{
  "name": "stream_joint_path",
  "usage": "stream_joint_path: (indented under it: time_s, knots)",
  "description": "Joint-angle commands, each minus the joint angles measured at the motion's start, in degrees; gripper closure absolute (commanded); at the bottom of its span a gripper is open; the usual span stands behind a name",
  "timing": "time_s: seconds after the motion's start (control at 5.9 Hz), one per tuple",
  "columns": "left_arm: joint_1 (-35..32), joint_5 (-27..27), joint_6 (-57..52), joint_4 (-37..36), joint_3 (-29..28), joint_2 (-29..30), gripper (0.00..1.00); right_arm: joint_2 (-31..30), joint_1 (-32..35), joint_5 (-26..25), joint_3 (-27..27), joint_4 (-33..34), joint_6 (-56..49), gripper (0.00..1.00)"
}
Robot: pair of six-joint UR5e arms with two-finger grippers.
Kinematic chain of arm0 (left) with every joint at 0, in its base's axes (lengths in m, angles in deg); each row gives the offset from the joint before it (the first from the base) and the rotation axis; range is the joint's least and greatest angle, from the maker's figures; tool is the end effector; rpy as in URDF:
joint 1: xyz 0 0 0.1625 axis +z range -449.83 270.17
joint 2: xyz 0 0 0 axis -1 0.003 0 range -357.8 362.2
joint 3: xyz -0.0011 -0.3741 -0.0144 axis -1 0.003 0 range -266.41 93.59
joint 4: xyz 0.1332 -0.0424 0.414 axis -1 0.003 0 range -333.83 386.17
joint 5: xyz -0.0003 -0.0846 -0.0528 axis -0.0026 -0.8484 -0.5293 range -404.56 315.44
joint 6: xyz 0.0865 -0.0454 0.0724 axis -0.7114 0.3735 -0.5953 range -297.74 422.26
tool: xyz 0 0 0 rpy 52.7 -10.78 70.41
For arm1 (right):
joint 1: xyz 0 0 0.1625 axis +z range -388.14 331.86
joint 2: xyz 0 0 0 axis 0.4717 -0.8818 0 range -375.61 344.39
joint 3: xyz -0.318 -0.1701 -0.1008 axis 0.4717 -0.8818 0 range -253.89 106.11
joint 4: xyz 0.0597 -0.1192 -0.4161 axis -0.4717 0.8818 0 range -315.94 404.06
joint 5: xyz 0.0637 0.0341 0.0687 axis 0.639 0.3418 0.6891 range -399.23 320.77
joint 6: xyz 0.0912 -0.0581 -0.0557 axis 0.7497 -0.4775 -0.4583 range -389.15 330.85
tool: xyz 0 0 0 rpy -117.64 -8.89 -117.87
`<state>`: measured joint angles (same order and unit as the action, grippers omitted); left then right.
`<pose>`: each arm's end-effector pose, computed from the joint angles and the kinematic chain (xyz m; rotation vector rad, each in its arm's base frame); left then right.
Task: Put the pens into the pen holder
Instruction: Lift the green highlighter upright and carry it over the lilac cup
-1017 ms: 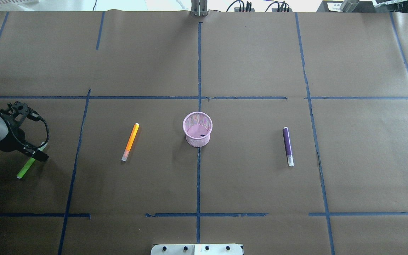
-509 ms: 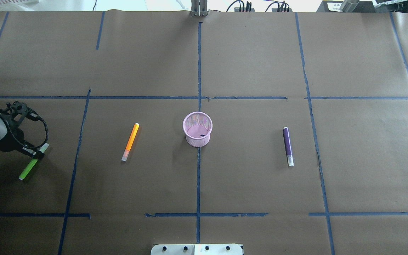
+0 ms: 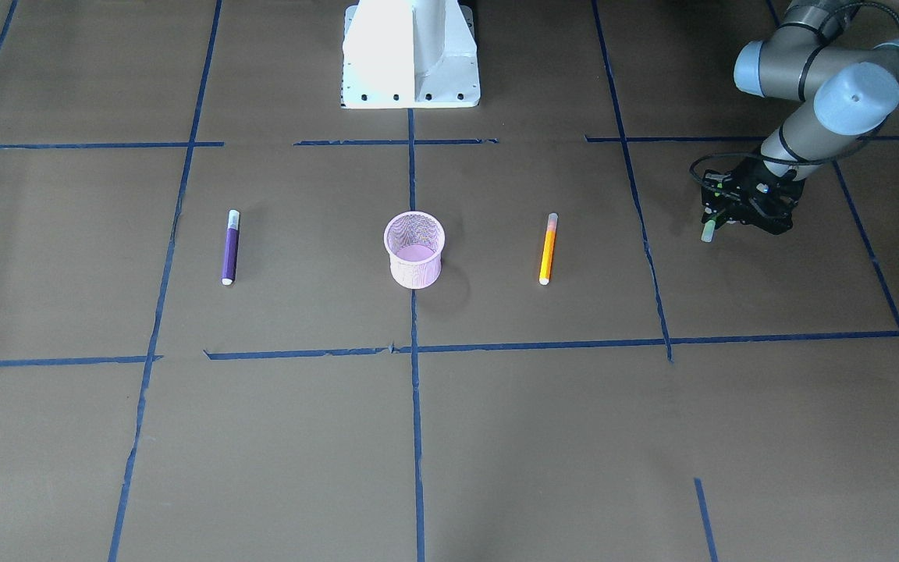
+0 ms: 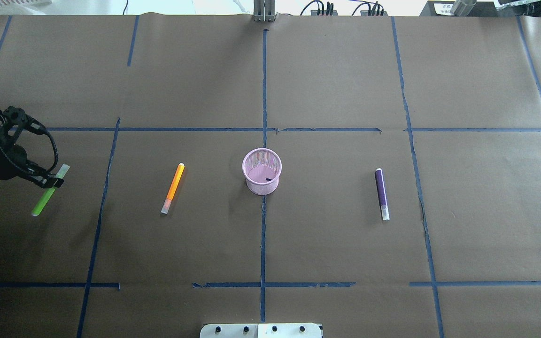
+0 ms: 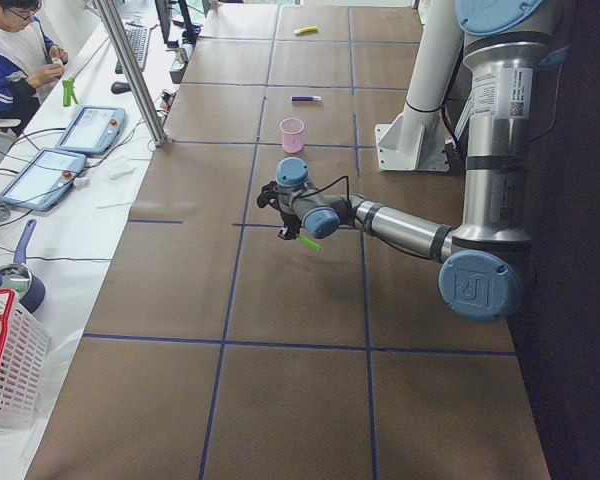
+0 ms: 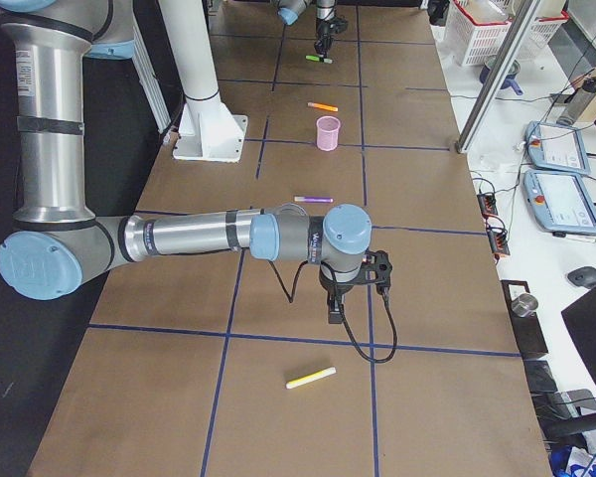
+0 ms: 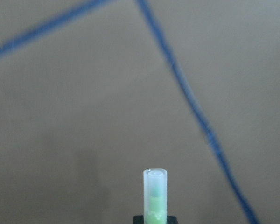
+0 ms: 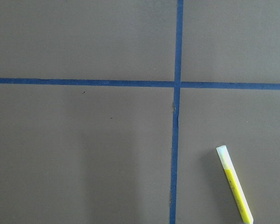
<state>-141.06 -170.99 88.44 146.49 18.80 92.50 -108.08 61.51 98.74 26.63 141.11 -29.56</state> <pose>0.2921 -0.4613 0.4223 0.3308 0.9278 0.4559 0.0399 -0.4973 0.5580 0.0168 -0.8372 -0.0197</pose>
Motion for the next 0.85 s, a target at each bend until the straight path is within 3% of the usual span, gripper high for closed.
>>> stream_joint_path:
  time_s: [0.0,0.17,0.34,0.51,0.68]
  knots:
    - [-1.95,3.52,6.54,0.70,6.55,6.52,1.00,0.18,-0.36,1.34,0.03,-0.02,0.14,0.00]
    - [-1.51,9.47,11.30,2.01,9.73,10.47,1.00,1.40,-0.44,1.34,-0.23,-0.02,0.06,0.00]
    - [1.45,15.54,16.05,5.59,9.32,14.95,1.00,1.41,-0.53,1.34,-0.23,-0.02,-0.03,0.00]
    - [7.92,25.87,19.75,10.06,8.10,17.25,1.00,1.41,-0.53,1.34,-0.15,-0.11,-0.20,0.00]
    - [11.47,31.19,20.05,19.50,2.78,19.37,1.00,1.41,-0.53,1.34,0.38,-0.11,-0.21,0.00]
